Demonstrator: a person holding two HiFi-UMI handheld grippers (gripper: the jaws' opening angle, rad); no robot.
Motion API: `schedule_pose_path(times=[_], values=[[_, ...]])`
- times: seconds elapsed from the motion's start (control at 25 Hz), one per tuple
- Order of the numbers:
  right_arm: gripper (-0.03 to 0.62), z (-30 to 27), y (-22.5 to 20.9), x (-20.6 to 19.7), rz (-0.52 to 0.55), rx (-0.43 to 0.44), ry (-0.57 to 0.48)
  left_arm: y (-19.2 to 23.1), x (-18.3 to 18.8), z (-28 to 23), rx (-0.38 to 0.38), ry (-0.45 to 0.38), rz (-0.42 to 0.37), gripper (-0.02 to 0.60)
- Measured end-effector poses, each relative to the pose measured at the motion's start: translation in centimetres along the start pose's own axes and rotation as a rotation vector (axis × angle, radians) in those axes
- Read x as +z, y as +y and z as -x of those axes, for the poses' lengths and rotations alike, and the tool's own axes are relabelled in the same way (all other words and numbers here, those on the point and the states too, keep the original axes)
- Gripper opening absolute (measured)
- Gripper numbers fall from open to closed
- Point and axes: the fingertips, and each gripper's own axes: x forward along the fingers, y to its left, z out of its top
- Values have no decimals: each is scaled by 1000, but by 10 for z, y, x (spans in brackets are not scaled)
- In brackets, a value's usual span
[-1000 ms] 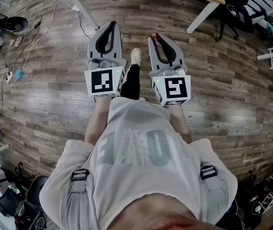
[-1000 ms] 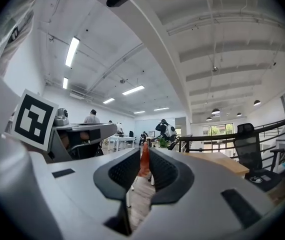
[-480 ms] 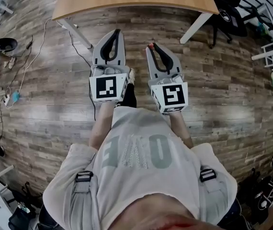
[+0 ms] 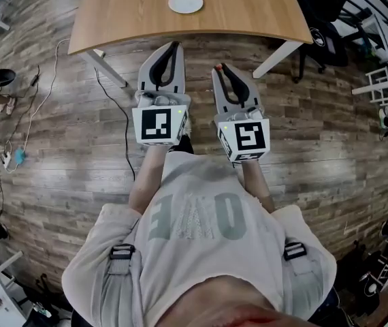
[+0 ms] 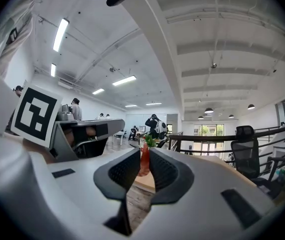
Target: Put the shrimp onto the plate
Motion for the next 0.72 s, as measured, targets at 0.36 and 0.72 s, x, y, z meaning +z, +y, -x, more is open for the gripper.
schedule_pose_path(times=[0.36,0.72], values=[[59,-92,-21,10,28,19,-5,52,-25,-78,-23,19,28,11],[59,-175,-31,5,7,69,-2,104,-45,-126,6,23,4,11]])
